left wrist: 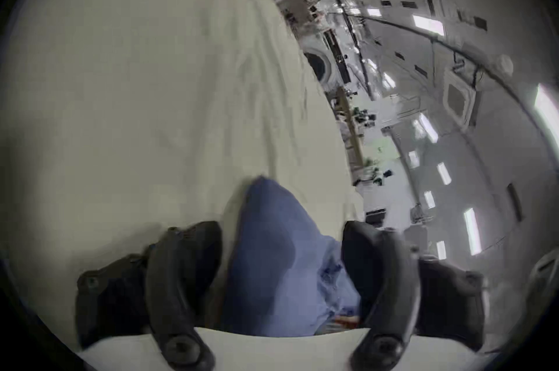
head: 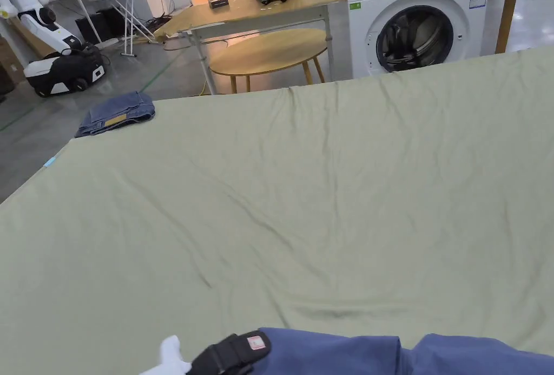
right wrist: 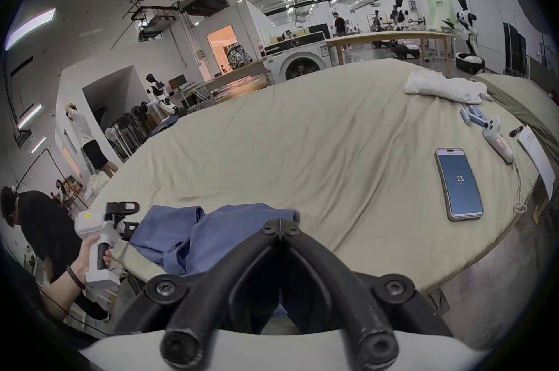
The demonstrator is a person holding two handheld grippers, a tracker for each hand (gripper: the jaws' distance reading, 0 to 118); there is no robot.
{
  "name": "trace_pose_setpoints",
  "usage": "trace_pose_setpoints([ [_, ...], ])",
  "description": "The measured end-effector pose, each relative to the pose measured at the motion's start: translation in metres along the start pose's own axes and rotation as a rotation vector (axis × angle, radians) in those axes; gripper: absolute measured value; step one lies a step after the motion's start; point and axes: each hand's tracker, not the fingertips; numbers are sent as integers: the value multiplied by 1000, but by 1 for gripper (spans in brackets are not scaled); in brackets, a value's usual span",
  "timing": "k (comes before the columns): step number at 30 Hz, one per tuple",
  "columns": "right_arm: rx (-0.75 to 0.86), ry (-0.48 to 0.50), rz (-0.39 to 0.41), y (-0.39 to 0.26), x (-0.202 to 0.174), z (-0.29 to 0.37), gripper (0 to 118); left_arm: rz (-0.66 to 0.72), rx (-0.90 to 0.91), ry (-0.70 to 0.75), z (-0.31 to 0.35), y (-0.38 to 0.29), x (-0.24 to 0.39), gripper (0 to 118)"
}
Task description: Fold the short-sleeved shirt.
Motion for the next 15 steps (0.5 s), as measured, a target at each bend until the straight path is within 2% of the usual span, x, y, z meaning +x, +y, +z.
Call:
trace_pose_setpoints([
  [1, 2, -3, 5, 1, -2, 1, 0, 27, -5, -73, -13, -16, 13, 56],
  [2, 3, -7, 13, 1, -3, 3, 0, 38, -26, -71, -22, -23, 15, 29],
  [3, 5, -10, 21, 2, -4, 4, 0, 15, -29, -12, -28, -27, 17, 9],
  [4, 10, -15, 26, 0, -1, 3, 0, -10, -3, 63, -29, -31, 20, 8],
  [7, 15, -18, 23, 1, 3, 4, 0, 49, 105, 4, -7, -25, 24, 5],
  [9, 21, -19, 16, 4, 3, 6, 0, 6, 150, -36, 19, -14, 42, 5],
  [13, 28, -12, 4, 5, 6, 5, 0, -267, 258, 102, 64, 0, 107, 5],
  [15, 21, -12, -1, 4, 7, 2, 0, -446, 236, 170, 59, -9, 147, 5],
])
